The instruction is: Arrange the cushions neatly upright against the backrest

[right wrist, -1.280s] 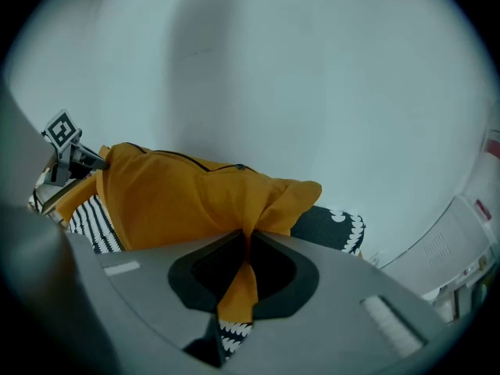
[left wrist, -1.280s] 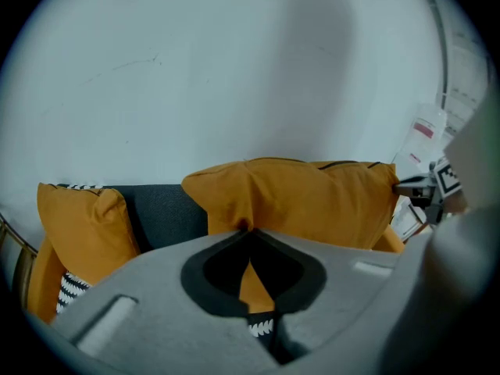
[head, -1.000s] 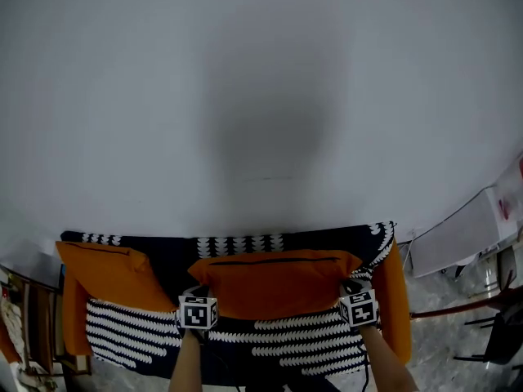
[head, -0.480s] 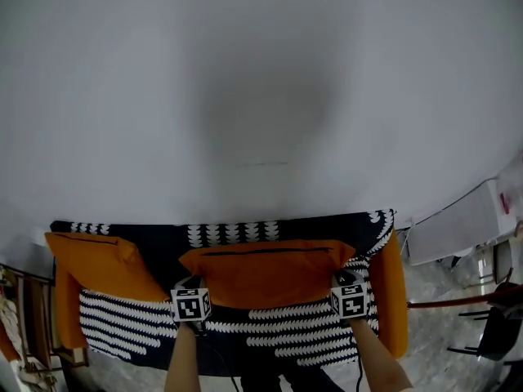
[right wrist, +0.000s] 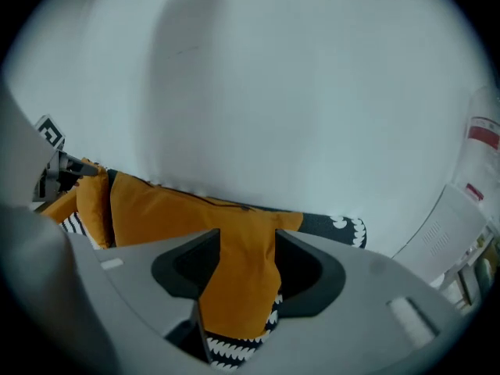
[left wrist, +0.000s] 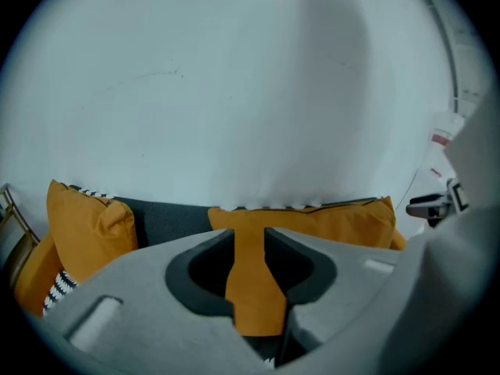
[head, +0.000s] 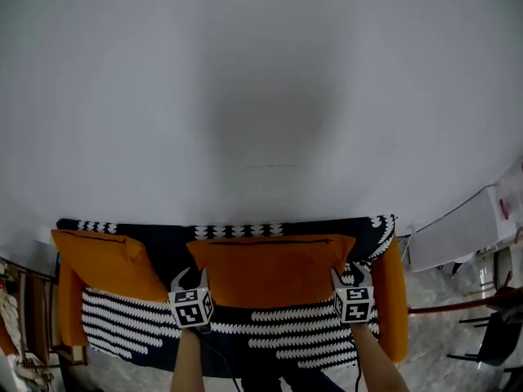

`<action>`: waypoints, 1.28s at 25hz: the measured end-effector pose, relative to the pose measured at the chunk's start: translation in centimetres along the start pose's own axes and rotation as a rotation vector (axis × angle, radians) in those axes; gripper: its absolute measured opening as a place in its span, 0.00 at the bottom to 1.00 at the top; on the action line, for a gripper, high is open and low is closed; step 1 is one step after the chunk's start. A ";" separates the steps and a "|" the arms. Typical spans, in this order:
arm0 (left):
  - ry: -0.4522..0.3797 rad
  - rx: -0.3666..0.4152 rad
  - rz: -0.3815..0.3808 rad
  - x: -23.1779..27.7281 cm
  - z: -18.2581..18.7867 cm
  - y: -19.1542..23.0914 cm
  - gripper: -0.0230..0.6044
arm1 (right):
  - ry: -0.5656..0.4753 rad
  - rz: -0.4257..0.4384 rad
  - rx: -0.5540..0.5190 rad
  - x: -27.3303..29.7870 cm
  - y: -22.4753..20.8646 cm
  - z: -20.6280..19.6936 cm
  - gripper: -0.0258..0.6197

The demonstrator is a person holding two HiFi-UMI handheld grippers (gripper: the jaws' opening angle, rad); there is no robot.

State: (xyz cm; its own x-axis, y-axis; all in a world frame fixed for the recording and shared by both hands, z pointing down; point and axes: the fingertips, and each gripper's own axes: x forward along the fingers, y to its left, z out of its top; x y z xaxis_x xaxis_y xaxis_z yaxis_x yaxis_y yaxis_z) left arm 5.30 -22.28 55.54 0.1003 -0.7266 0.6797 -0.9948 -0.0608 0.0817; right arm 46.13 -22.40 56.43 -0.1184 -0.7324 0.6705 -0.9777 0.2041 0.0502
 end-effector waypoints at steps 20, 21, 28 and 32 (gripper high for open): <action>-0.558 0.049 -0.046 -23.0 15.6 -9.8 0.09 | -0.544 0.022 0.065 -21.0 2.5 16.1 0.05; -0.574 0.049 -0.043 -23.9 15.8 -10.0 0.04 | -0.556 0.022 0.064 -21.8 2.6 16.3 0.05; -0.630 0.105 -0.025 -28.3 16.0 -12.1 0.04 | -0.617 0.024 0.089 -26.4 2.6 16.9 0.05; -0.632 0.120 -0.039 -29.6 15.6 -13.2 0.04 | -0.631 0.028 0.086 -27.9 2.9 16.8 0.05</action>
State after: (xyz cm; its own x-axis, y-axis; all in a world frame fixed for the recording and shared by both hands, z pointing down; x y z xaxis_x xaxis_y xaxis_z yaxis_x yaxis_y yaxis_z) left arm 15.15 -10.60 22.99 0.1424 -0.9832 0.1146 -0.9895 -0.1444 -0.0093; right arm 43.68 -12.32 25.43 -0.1984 -0.9746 0.1042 -0.9800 0.1955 -0.0382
